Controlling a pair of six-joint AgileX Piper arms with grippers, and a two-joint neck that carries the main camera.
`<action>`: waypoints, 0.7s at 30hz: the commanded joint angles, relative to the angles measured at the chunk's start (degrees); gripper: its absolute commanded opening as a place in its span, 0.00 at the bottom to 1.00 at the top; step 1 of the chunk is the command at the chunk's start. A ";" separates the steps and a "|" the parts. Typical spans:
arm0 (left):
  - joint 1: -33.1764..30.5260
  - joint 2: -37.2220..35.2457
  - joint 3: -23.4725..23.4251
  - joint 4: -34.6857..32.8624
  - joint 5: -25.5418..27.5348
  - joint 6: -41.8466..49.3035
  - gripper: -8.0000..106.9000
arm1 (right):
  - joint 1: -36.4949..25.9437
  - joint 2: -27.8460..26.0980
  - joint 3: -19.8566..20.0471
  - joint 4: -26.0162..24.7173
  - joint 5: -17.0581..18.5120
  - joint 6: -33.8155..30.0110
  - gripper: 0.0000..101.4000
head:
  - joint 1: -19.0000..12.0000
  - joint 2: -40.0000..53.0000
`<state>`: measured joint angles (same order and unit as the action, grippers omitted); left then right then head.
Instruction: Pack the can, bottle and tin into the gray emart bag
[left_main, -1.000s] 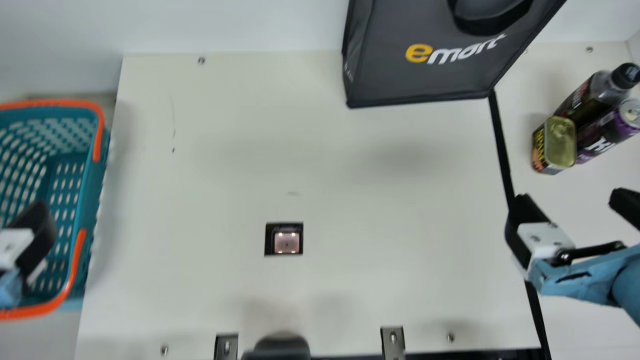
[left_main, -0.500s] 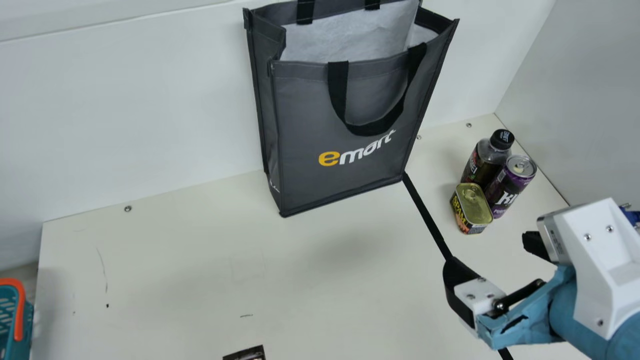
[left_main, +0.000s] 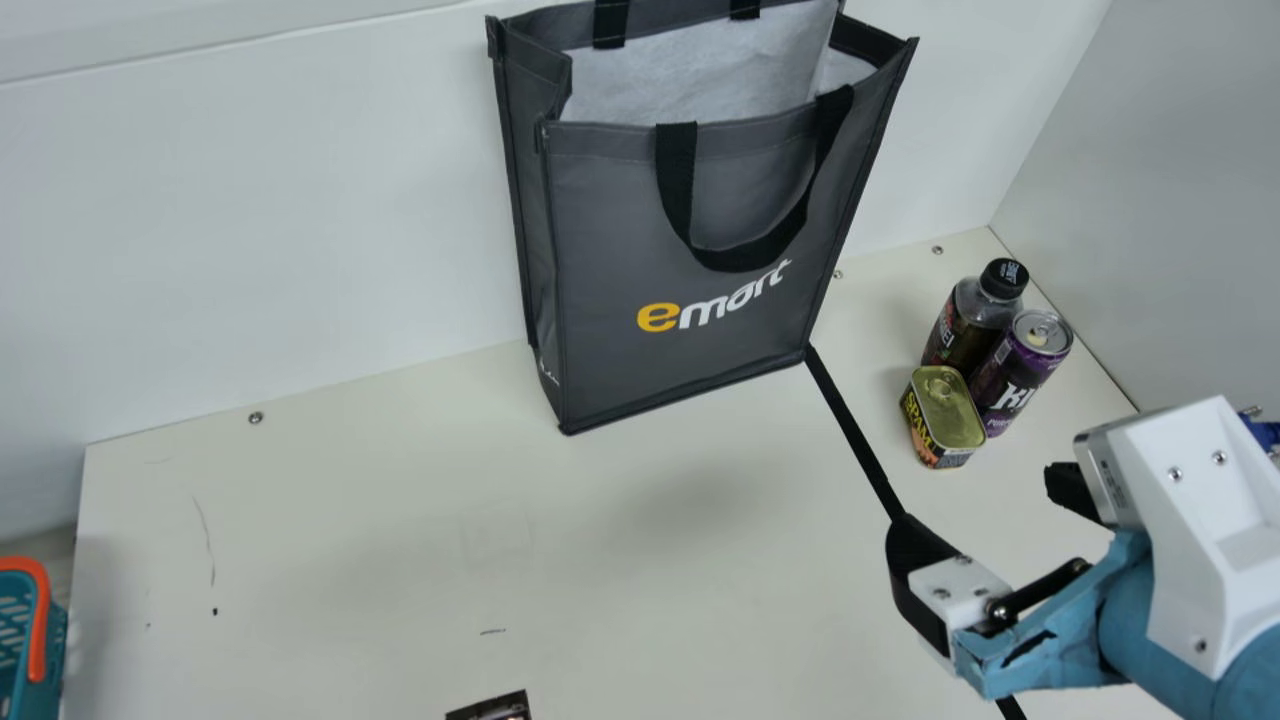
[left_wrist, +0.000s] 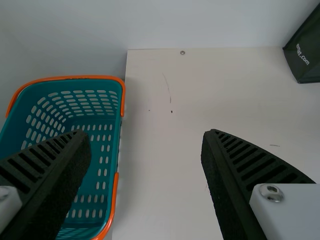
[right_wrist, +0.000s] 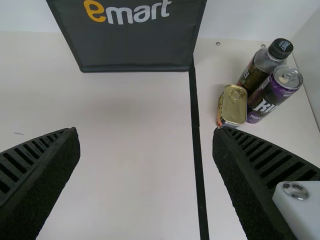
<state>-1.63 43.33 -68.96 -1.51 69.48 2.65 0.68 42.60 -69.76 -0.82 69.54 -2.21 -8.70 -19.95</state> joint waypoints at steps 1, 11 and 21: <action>0.00 0.00 0.00 0.00 0.00 0.00 0.85 | 0.00 0.00 0.00 0.00 0.00 0.00 0.90 | -1.30 -0.05; 0.00 0.00 0.00 0.00 0.00 0.00 0.85 | 0.00 0.00 0.00 0.00 0.00 0.00 0.90 | -1.30 -0.05; 0.00 0.00 0.00 0.00 0.00 0.00 0.85 | 0.13 1.08 -0.75 -0.45 -0.49 0.19 0.90 | -1.30 -0.05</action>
<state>-1.63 43.33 -68.96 -1.51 69.48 2.65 0.79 43.59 -70.41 -1.11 69.22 -2.03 -8.70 -19.95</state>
